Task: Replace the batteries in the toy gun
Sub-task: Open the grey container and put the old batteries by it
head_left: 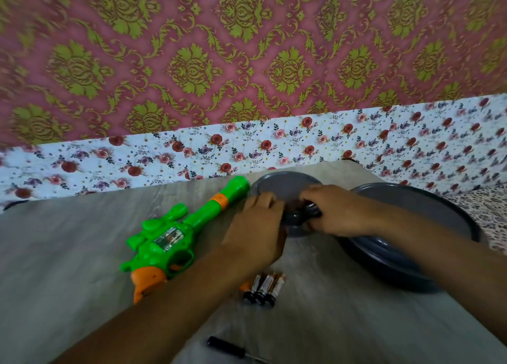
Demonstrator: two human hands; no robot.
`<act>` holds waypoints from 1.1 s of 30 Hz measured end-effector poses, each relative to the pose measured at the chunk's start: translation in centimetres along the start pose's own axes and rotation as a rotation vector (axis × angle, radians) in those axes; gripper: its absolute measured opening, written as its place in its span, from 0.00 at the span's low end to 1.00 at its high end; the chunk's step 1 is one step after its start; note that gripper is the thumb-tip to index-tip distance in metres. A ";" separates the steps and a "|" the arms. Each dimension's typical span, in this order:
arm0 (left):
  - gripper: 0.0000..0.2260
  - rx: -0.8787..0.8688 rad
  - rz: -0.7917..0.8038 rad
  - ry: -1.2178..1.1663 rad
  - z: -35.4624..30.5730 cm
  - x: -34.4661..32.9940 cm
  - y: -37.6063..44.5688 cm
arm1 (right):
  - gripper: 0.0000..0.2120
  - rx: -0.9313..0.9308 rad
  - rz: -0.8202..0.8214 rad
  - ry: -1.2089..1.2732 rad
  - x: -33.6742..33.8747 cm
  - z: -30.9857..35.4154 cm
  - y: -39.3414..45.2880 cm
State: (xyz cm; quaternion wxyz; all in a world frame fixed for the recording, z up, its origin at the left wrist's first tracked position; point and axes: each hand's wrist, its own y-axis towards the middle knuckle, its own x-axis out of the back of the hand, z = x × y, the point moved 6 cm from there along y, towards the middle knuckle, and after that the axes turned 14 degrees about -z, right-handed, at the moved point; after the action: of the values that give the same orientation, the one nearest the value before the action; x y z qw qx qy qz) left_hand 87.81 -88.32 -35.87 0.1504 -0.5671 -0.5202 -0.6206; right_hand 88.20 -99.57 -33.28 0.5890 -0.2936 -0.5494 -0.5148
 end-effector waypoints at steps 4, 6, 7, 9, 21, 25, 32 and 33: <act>0.17 0.010 -0.032 -0.014 -0.5 1.2 -2.8 | 0.10 -0.039 0.055 0.033 0.7 1.2 -1.7; 0.19 0.088 -0.054 -0.049 -0.1 1.5 -3.4 | 0.09 -0.038 0.031 0.013 0.8 2.1 -1.6; 0.21 0.148 -0.063 -0.077 0.4 1.7 -3.5 | 0.10 -0.024 -0.004 -0.012 0.8 2.7 -1.4; 0.27 0.284 -0.054 -0.141 1.7 1.5 -3.6 | 0.14 0.011 -0.069 -0.085 0.2 3.8 -0.8; 0.44 0.538 -0.192 -0.422 3.3 -0.4 -4.7 | 0.29 -0.157 -0.183 -0.396 -4.1 5.5 1.1; 0.43 0.531 -0.188 -0.408 3.3 -0.8 -4.7 | 0.29 -0.102 -0.162 -0.479 -4.1 6.0 1.4; 0.40 0.469 -0.147 -0.378 3.2 -1.2 -4.8 | 0.12 0.138 -0.093 -0.574 -3.8 7.8 1.7; 0.41 0.471 -0.150 -0.393 3.3 -1.2 -4.7 | 0.12 0.182 -0.080 -0.590 -4.0 7.9 1.6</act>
State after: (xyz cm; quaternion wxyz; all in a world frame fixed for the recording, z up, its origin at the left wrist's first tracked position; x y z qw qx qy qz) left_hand 86.32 -84.20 -39.76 0.1280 -0.5858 -0.7092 -0.3708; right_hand 87.51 -90.77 -34.93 0.4072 -0.3545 -0.7518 -0.3786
